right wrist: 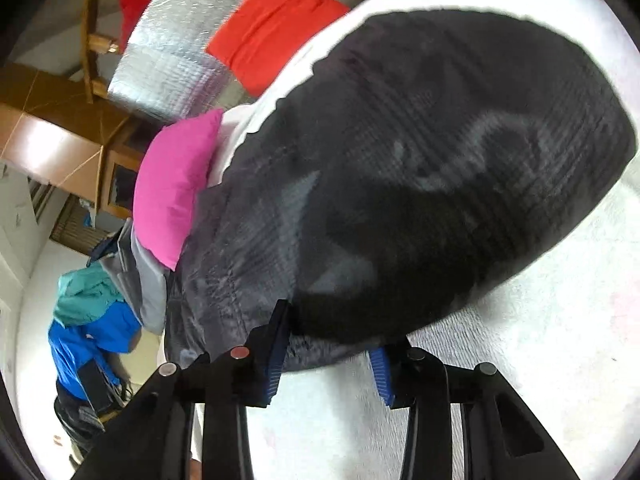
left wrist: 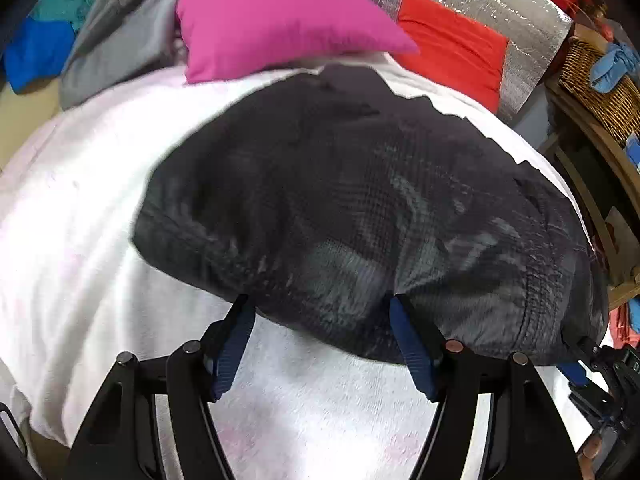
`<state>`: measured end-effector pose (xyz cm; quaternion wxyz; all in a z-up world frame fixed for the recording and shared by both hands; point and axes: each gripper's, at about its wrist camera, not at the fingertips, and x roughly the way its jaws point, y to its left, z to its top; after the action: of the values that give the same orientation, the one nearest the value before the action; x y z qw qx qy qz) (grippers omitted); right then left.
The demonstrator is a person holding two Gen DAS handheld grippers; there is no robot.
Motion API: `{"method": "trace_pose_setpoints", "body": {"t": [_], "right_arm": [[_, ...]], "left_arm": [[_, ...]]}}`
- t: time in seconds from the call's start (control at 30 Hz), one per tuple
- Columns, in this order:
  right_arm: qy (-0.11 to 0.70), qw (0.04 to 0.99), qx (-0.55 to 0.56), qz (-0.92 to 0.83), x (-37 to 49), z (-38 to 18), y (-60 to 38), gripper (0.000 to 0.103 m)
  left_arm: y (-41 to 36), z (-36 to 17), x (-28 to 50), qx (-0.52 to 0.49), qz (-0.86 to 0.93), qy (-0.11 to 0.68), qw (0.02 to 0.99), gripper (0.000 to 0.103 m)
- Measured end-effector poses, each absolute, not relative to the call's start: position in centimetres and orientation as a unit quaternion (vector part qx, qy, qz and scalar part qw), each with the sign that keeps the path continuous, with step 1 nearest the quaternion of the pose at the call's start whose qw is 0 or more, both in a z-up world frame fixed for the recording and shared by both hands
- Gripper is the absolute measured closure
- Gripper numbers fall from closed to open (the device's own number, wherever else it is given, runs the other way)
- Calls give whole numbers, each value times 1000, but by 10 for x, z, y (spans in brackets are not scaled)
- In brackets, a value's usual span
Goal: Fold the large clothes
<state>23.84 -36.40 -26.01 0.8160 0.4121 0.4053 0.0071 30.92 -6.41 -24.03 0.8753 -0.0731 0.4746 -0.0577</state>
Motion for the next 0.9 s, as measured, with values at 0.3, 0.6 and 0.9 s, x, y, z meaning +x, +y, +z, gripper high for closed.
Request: {"method": "trace_pose_setpoints", "body": {"t": [0.3,0.6,0.9], "right_arm": [[357,906,222,-42,179,-188,-304,30],[302,940,96,-125,102,-104,-290,23],[265,949,70,-153,33,-30,-279,20]], "left_arm": [[-70,-174,233,30,-31,365,930,24],[-68,-94,155,91,-4,268,959,18],[-50,-16,77,75,-1,181,981,8]]}}
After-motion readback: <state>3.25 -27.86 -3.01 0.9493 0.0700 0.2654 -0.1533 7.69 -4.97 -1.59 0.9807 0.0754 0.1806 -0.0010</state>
